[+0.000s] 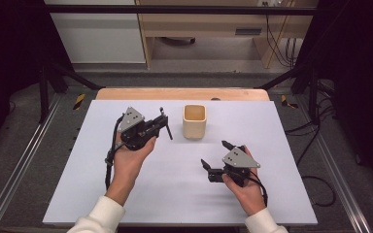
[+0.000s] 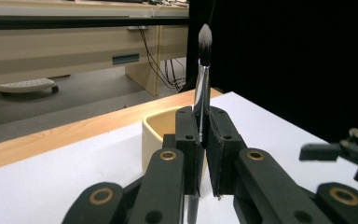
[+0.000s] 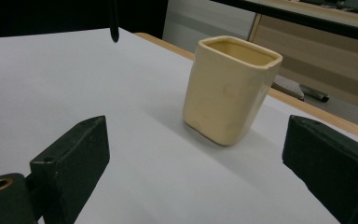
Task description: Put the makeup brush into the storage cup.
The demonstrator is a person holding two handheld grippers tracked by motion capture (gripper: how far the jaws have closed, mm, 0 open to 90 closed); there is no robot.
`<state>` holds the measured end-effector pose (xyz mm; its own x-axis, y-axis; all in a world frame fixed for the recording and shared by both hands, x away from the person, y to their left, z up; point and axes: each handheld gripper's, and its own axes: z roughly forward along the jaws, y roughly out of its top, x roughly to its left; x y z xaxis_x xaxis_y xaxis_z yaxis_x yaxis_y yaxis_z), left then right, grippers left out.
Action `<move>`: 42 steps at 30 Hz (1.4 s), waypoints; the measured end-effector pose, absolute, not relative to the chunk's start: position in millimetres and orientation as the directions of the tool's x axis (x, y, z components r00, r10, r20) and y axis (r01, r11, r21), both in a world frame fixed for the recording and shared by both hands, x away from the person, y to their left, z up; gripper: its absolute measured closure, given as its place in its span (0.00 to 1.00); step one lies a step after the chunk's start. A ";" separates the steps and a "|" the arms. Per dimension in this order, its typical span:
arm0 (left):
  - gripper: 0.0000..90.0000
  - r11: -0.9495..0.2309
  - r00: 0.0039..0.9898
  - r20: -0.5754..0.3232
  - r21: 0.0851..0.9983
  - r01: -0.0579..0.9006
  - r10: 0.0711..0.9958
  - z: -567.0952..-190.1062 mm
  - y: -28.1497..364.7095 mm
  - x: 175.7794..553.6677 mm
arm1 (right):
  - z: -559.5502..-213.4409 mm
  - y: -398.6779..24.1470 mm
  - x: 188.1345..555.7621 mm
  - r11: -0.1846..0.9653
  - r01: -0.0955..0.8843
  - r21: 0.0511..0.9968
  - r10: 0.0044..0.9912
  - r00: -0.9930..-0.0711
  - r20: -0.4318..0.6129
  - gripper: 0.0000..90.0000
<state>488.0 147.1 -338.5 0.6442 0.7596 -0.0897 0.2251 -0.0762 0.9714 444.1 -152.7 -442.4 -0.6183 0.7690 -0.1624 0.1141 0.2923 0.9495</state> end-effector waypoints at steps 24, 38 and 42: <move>0.93 -0.096 0.644 -0.053 0.976 0.193 0.763 -320.9 131.6 501.8 | -445.0 -192.7 429.2 0.254 0.128 0.959 0.791 -0.598 -0.130 0.09; 0.93 -0.105 0.648 -0.045 0.976 0.191 0.760 -317.5 119.6 510.0 | -447.8 -207.4 423.3 0.236 0.137 0.962 0.805 -0.583 -0.114 0.07; 0.93 -0.106 0.650 -0.043 0.976 0.189 0.759 -316.5 114.6 512.5 | -448.8 -212.4 419.8 0.233 0.143 0.962 0.807 -0.581 -0.109 0.07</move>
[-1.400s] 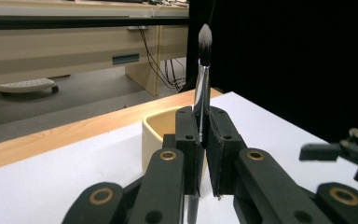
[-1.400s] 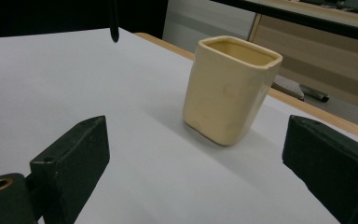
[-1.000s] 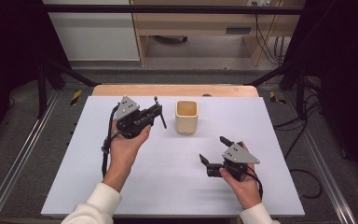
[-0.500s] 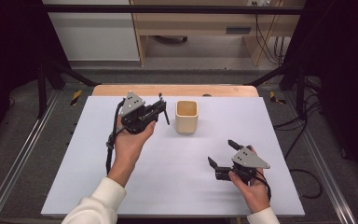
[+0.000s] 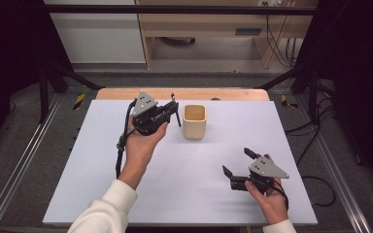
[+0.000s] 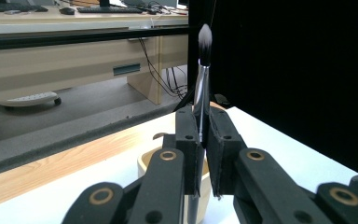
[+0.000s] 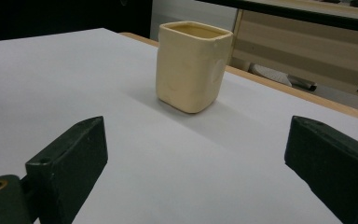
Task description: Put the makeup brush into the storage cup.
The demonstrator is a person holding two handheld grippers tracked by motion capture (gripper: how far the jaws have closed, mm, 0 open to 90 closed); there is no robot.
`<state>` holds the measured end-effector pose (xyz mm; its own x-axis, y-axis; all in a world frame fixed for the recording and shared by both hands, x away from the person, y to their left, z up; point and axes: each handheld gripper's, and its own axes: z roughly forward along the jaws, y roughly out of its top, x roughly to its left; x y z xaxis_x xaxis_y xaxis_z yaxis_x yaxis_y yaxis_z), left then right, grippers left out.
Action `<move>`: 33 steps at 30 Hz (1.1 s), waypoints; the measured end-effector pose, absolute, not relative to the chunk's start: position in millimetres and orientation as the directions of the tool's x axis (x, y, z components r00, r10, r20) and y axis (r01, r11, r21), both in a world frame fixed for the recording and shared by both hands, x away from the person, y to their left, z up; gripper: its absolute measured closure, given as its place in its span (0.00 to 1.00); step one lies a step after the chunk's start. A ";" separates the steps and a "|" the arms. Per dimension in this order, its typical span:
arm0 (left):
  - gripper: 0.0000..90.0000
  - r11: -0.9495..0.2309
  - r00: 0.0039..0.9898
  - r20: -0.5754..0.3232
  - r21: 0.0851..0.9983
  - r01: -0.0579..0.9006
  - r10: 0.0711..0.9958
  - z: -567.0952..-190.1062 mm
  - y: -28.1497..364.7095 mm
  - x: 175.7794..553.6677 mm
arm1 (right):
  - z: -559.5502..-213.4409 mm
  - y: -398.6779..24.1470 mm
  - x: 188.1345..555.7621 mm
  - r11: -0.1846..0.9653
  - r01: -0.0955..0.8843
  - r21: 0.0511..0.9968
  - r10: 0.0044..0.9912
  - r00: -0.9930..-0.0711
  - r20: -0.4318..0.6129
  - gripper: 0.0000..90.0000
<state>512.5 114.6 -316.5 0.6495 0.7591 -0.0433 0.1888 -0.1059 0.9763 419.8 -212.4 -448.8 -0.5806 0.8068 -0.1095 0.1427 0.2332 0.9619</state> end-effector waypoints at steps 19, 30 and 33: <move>0.93 -0.100 0.659 -0.053 0.976 0.192 0.750 -317.9 93.9 528.9 | -449.3 -228.6 412.5 0.190 0.144 0.971 0.819 -0.569 -0.076 0.07; 0.93 -0.086 0.664 -0.065 0.978 0.192 0.745 -318.6 89.0 537.5 | -451.6 -234.6 407.0 0.189 0.146 0.971 0.838 -0.540 -0.082 0.05; 0.93 -0.081 0.665 -0.071 0.977 0.195 0.743 -321.1 87.4 539.5 | -453.1 -234.8 406.7 0.190 0.152 0.970 0.838 -0.541 -0.079 0.05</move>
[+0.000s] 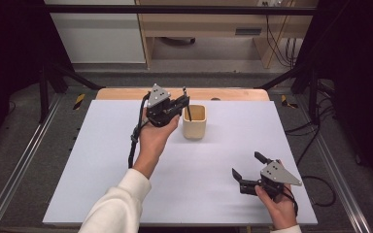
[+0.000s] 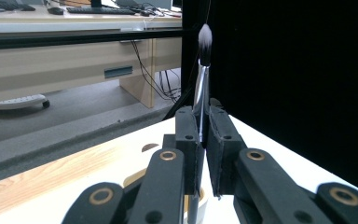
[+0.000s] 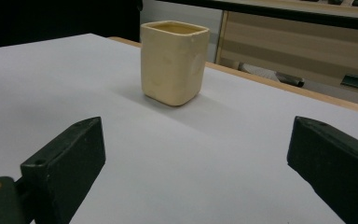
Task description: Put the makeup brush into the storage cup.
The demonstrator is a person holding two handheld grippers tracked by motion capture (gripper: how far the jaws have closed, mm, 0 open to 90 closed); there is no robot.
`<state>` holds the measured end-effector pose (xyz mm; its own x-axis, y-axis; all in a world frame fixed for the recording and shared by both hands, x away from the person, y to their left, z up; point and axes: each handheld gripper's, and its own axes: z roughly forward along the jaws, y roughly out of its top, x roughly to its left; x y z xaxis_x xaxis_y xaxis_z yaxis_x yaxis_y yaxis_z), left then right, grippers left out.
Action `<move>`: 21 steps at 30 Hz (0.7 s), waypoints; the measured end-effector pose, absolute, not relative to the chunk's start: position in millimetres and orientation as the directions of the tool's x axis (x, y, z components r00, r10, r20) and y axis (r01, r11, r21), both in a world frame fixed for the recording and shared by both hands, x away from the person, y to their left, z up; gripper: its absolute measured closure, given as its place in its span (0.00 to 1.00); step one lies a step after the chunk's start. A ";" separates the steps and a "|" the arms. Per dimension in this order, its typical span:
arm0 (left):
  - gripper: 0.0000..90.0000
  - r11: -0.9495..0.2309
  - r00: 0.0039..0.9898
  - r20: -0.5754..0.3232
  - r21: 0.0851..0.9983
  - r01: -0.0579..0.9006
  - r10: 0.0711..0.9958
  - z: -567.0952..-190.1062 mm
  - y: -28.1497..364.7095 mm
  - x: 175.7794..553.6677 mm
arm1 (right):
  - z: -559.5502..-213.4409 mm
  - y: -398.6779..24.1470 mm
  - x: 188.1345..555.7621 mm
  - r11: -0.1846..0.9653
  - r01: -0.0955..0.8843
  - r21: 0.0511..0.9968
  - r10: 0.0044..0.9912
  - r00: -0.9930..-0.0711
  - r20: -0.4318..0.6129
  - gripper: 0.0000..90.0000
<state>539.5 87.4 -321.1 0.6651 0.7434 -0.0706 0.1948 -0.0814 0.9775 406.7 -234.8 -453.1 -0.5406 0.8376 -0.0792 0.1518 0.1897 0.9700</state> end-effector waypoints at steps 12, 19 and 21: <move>0.93 -0.070 0.665 -0.070 0.981 0.181 0.744 -323.8 83.4 547.2 | -452.5 -240.0 404.1 0.159 0.149 0.976 0.839 -0.541 -0.054 0.05; 0.93 -0.070 0.660 -0.066 0.982 0.177 0.748 -325.5 79.9 551.4 | -451.7 -242.2 403.3 0.144 0.142 0.979 0.840 -0.541 -0.045 0.06; 0.93 -0.066 0.659 -0.069 0.982 0.177 0.749 -326.0 79.5 552.1 | -451.7 -242.8 403.6 0.145 0.142 0.979 0.839 -0.542 -0.045 0.06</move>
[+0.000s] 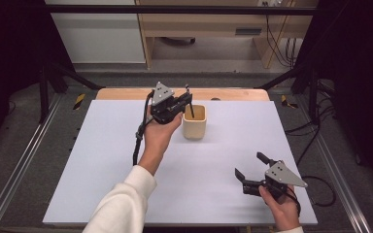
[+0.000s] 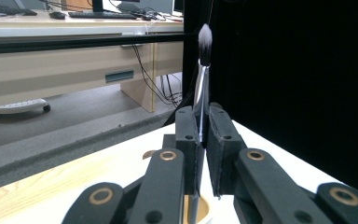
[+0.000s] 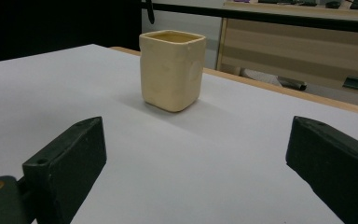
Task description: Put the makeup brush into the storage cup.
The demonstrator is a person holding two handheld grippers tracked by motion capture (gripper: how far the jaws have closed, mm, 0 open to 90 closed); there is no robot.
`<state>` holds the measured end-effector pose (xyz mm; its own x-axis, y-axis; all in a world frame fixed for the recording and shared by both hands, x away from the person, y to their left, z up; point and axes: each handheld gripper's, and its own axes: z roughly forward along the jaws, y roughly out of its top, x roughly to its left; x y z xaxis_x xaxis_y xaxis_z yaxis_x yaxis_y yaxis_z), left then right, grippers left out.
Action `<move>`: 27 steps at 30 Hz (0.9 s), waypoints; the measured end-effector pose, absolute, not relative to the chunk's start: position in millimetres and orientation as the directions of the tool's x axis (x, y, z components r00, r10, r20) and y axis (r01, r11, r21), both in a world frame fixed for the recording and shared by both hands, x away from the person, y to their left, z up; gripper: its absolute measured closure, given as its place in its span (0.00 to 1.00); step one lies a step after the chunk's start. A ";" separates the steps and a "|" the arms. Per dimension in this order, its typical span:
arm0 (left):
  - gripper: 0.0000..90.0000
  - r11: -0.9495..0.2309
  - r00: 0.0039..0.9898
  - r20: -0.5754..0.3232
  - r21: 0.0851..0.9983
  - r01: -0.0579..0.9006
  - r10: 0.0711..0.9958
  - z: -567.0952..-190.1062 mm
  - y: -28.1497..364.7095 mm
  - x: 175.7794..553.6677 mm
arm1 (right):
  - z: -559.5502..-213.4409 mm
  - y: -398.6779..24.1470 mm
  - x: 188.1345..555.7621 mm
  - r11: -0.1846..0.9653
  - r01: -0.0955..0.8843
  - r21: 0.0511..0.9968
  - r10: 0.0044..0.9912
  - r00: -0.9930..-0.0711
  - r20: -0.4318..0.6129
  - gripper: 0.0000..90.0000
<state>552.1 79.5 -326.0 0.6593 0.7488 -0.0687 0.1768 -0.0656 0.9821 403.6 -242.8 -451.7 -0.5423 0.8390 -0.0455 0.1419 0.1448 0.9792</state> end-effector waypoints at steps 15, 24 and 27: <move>0.93 -0.065 0.660 -0.067 0.983 0.174 0.748 -332.9 75.0 558.0 | -453.5 -242.8 410.9 0.136 0.117 0.984 0.830 -0.556 -0.048 0.05; 0.93 -0.071 0.647 -0.055 0.983 0.167 0.760 -333.8 74.5 558.5 | -453.6 -242.3 410.6 0.132 0.123 0.984 0.830 -0.556 -0.042 0.05; 0.93 -0.082 0.642 -0.040 0.984 0.159 0.766 -334.9 73.6 559.6 | -453.4 -241.9 410.6 0.128 0.126 0.984 0.831 -0.555 -0.038 0.05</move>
